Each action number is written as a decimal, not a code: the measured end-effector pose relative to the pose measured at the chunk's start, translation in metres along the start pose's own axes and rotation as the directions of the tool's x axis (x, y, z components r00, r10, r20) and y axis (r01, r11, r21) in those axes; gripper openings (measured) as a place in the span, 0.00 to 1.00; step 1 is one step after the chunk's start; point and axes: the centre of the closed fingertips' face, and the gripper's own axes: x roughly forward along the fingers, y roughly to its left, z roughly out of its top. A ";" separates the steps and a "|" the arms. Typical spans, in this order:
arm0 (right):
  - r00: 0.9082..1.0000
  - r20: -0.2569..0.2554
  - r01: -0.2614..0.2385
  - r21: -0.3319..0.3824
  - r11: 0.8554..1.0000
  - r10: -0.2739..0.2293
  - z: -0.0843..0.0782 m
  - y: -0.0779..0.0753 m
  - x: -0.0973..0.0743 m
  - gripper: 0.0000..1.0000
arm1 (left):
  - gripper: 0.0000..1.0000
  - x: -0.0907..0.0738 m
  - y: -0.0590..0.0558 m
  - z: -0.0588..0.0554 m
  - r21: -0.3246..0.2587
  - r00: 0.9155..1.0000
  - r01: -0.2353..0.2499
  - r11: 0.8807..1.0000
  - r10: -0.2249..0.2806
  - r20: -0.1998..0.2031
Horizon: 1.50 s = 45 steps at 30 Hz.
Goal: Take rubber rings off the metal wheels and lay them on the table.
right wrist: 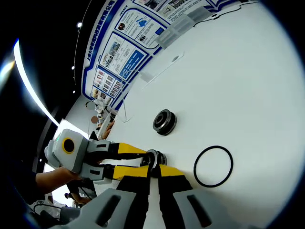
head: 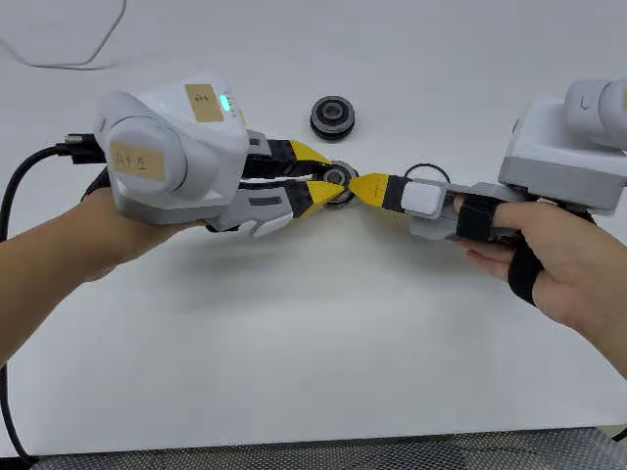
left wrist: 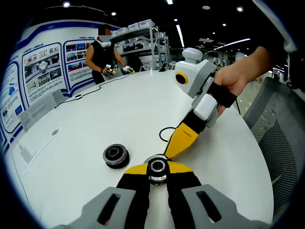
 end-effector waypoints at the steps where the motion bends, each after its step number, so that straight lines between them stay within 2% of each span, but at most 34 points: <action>1: 1.000 -0.001 0.007 -0.009 1.000 -0.007 0.000 0.000 0.000 0.07 | 0.12 0.000 0.000 0.000 0.000 1.000 0.000 1.000 0.000 0.000; 13: 0.996 0.006 0.087 -0.095 0.992 -0.087 0.002 0.001 0.000 0.04 | 0.12 0.000 0.000 0.000 -0.001 1.000 -0.002 1.000 0.002 0.002; 24: 0.993 0.008 0.115 -0.125 0.985 -0.115 0.003 0.000 -0.001 0.02 | 0.12 0.000 0.000 0.000 0.004 1.000 -0.002 1.000 0.002 0.001; 31: 0.989 -0.021 0.145 -0.059 0.988 -0.147 0.004 -0.003 -0.001 0.01 | 0.12 -0.001 0.000 0.000 0.005 1.000 -0.002 1.000 0.002 0.002; 38: 0.990 -0.024 0.140 -0.020 0.990 -0.141 0.003 -0.003 -0.002 0.01 | 0.12 -0.001 0.000 0.000 0.005 1.000 -0.002 1.000 0.002 0.003; 45: 0.993 -0.020 0.114 0.022 0.993 -0.114 0.003 0.000 -0.003 0.00 | 0.12 -0.001 0.000 0.000 0.006 1.000 -0.002 1.000 0.002 0.003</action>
